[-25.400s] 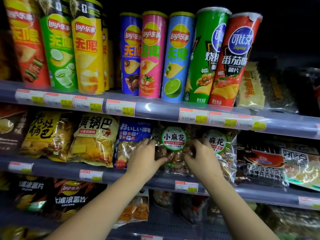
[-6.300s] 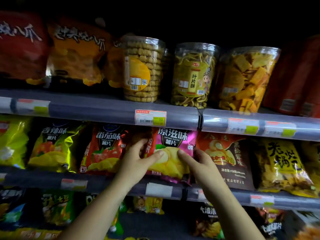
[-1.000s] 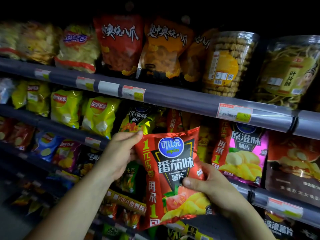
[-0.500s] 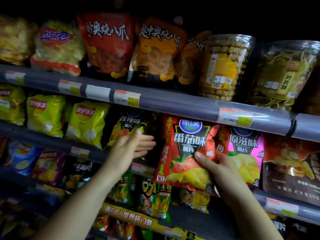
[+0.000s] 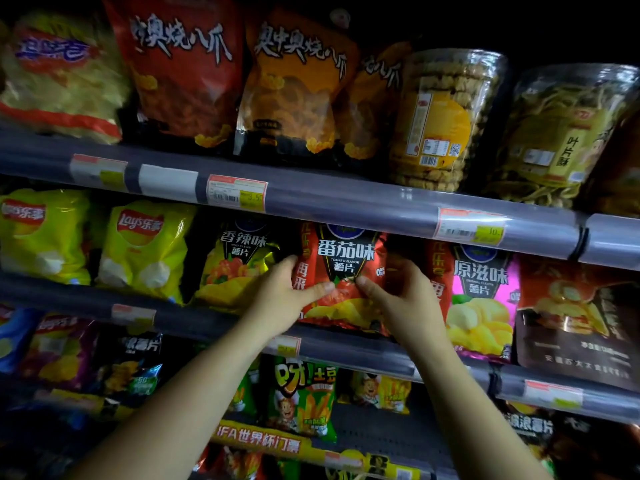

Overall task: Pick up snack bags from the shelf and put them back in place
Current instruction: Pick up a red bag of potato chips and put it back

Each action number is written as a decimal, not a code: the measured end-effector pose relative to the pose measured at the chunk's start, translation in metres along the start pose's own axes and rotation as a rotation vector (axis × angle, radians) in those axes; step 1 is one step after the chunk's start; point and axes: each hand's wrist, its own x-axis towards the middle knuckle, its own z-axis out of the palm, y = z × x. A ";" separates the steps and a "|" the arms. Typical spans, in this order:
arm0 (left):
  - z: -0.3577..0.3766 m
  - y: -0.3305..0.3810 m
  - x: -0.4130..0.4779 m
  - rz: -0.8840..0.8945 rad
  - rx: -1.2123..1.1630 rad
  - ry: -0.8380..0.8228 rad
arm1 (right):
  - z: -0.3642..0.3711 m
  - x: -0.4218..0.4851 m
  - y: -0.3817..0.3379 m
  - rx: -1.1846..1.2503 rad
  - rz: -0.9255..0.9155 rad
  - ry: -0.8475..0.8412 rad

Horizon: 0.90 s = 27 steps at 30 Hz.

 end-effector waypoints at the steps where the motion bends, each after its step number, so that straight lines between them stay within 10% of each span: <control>1: 0.001 -0.003 0.001 0.006 0.013 0.004 | 0.001 -0.001 0.001 -0.024 0.008 -0.010; 18: 0.023 -0.027 0.005 -0.001 0.360 0.028 | 0.018 -0.010 0.015 -0.304 -0.028 -0.001; 27: -0.027 -0.016 -0.052 0.219 0.546 0.393 | 0.009 -0.028 -0.015 -0.149 -0.263 0.074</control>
